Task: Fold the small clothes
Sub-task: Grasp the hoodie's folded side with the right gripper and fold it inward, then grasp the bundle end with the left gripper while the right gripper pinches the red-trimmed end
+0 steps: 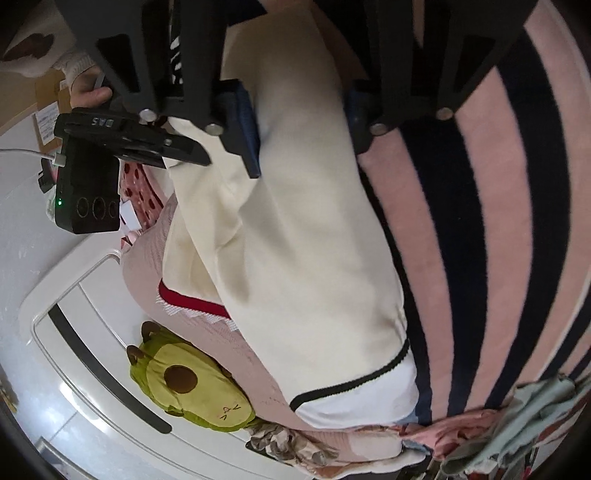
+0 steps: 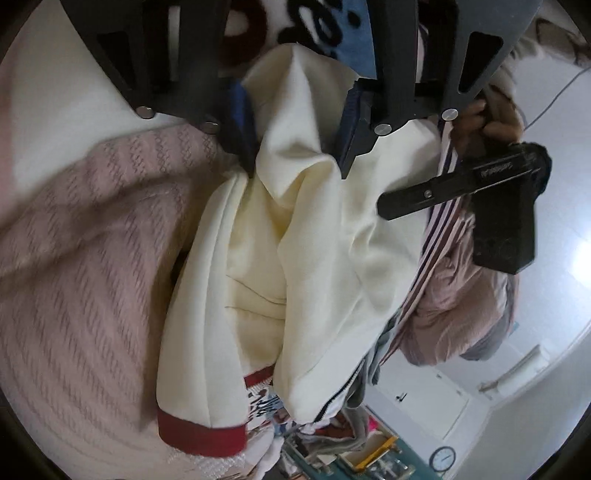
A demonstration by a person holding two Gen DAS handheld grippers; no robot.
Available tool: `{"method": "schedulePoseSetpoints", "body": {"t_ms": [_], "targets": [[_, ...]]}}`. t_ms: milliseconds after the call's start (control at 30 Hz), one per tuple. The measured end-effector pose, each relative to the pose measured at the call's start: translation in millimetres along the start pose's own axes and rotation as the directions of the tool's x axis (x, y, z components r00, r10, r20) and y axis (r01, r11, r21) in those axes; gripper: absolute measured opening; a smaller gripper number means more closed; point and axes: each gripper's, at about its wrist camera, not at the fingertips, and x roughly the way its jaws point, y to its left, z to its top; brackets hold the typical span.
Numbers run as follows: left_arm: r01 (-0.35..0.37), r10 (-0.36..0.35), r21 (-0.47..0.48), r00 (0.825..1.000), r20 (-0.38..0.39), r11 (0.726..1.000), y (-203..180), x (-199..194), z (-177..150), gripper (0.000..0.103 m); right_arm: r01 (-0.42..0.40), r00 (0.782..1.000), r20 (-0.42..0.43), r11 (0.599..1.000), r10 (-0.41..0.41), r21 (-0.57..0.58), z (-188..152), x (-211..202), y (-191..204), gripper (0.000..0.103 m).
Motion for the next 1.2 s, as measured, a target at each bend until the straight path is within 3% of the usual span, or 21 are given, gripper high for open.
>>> {"method": "schedulePoseSetpoints", "body": {"t_ms": [67, 267, 467, 567, 633, 700, 833, 900, 1000, 1200], "targets": [[-0.001, 0.001, -0.003, 1.0, 0.006, 1.0, -1, -7, -4, 0.028, -0.021, 1.0, 0.009, 1.0, 0.021, -0.007, -3, -1, 4, 0.015], [-0.021, 0.021, 0.015, 1.0, 0.01, 1.0, -12, -51, -40, 0.027, -0.105, 0.994, -0.047, 0.994, 0.103, -0.029, -27, -6, 27, 0.013], [-0.038, 0.038, -0.003, 0.999, -0.029, 0.999, -14, -96, -98, 0.028, -0.244, 0.957, -0.162, 0.97, 0.24, -0.004, -76, -5, 52, 0.014], [-0.054, 0.054, -0.007, 0.998, -0.042, 0.998, -13, -102, -111, 0.036, -0.264, 0.948, -0.182, 0.964, 0.263, 0.017, -92, -6, 54, 0.024], [-0.06, 0.059, -0.02, 0.997, -0.044, 0.998, -10, -104, -113, 0.038, -0.243, 0.955, -0.169, 0.97, 0.243, 0.021, -92, -11, 51, 0.026], [-0.059, 0.058, -0.032, 0.998, -0.036, 0.998, -8, -110, -111, 0.044, -0.226, 0.961, -0.159, 0.974, 0.228, 0.029, -87, -15, 50, 0.035], [-0.126, 0.127, -0.007, 0.992, 0.03, 0.992, -3, -132, -100, 0.062, -0.139, 0.984, -0.109, 0.99, 0.139, 0.008, -81, -38, 44, 0.07], [-0.119, 0.12, -0.022, 0.991, 0.059, 0.993, 5, -142, -90, 0.063, -0.112, 0.99, -0.088, 0.994, 0.113, 0.01, -76, -47, 37, 0.072], [-0.077, 0.08, -0.056, 0.995, 0.057, 0.995, 17, -141, -74, 0.063, -0.14, 0.986, -0.089, 0.989, 0.144, 0.053, -64, -50, 27, 0.078], [0.026, -0.027, -0.101, 1.0, -0.001, 0.995, 28, -110, -61, 0.063, -0.22, 0.952, -0.172, 0.957, 0.254, 0.191, -48, -6, 21, 0.082]]}}
